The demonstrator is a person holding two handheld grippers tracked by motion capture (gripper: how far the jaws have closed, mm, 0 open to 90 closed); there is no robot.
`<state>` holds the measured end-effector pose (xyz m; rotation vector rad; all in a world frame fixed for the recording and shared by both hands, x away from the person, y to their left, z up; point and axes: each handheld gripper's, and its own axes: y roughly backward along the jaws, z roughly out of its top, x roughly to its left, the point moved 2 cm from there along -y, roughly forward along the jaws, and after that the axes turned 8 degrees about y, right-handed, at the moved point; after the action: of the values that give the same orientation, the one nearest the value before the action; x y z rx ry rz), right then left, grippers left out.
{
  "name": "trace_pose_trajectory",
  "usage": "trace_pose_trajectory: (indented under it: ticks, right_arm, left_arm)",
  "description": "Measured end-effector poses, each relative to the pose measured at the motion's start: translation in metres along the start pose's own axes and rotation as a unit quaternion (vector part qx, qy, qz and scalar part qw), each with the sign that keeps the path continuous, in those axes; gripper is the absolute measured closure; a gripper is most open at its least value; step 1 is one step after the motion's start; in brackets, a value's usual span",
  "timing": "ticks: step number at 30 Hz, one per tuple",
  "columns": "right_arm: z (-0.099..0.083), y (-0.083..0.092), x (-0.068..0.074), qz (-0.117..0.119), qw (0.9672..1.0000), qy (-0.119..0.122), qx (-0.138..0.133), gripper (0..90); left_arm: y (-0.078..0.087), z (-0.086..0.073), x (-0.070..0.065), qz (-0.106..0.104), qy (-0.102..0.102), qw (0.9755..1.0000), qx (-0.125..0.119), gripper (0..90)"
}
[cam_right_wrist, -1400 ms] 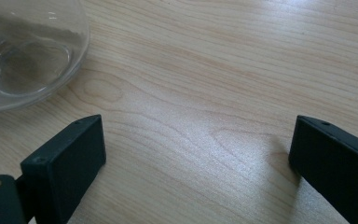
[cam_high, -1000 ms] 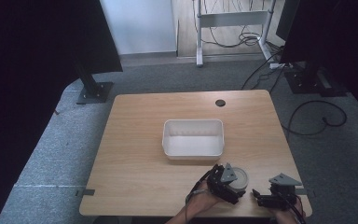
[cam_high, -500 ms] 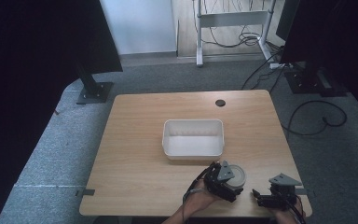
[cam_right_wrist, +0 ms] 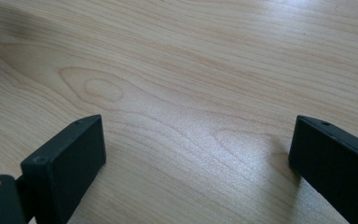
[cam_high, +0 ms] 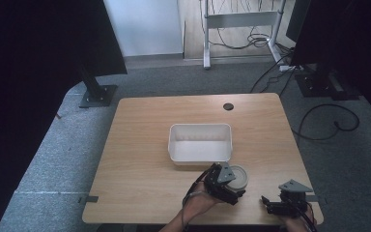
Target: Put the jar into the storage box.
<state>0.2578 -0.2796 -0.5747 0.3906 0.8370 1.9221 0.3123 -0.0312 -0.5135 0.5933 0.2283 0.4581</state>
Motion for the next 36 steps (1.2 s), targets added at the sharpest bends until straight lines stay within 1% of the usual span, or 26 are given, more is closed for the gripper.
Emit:
trace_pose_trajectory:
  ticks: [1,2,4,5,8,20,26,30,36]
  right_arm:
    - [0.000,0.000,0.000,0.000,1.0000,0.000,0.000,3.4]
    - [0.000,0.000,0.000,0.000,1.0000,0.000,0.000,3.4]
    - [0.000,0.000,0.000,0.000,1.0000,0.000,0.000,3.4]
    - [0.000,0.000,0.000,0.000,1.0000,0.000,0.000,3.4]
    - [0.000,0.000,0.000,0.000,1.0000,0.000,0.000,3.4]
    - [0.000,0.000,0.000,0.000,1.0000,0.000,0.000,3.4]
    - [0.000,0.000,0.000,0.000,1.0000,0.000,0.000,3.4]
    - [0.000,0.000,0.000,0.000,1.0000,0.000,0.000,3.4]
    - [0.000,0.000,0.000,0.000,1.0000,0.000,0.000,3.4]
  left_arm:
    - [0.000,0.000,0.000,0.000,0.000,1.0000,0.000,10.1]
    - [0.004,0.000,0.004,0.008,-0.001,1.0000,0.000,10.1]
    - [0.005,0.000,0.006,0.011,-0.001,0.9999,-0.001,10.1]
    - [0.009,-0.001,0.011,0.016,0.001,0.9999,-0.001,10.1]
    - [0.013,-0.001,0.016,0.020,0.006,0.9998,-0.003,10.1]
    - [0.023,-0.001,0.031,0.033,0.014,0.9994,0.000,10.1]
    - [0.031,0.002,0.040,0.040,0.020,0.9990,-0.006,10.1]
    - [0.034,0.003,0.047,0.050,0.026,0.9984,-0.009,10.1]
    - [0.040,0.003,0.061,0.066,0.041,0.9969,-0.014,10.1]
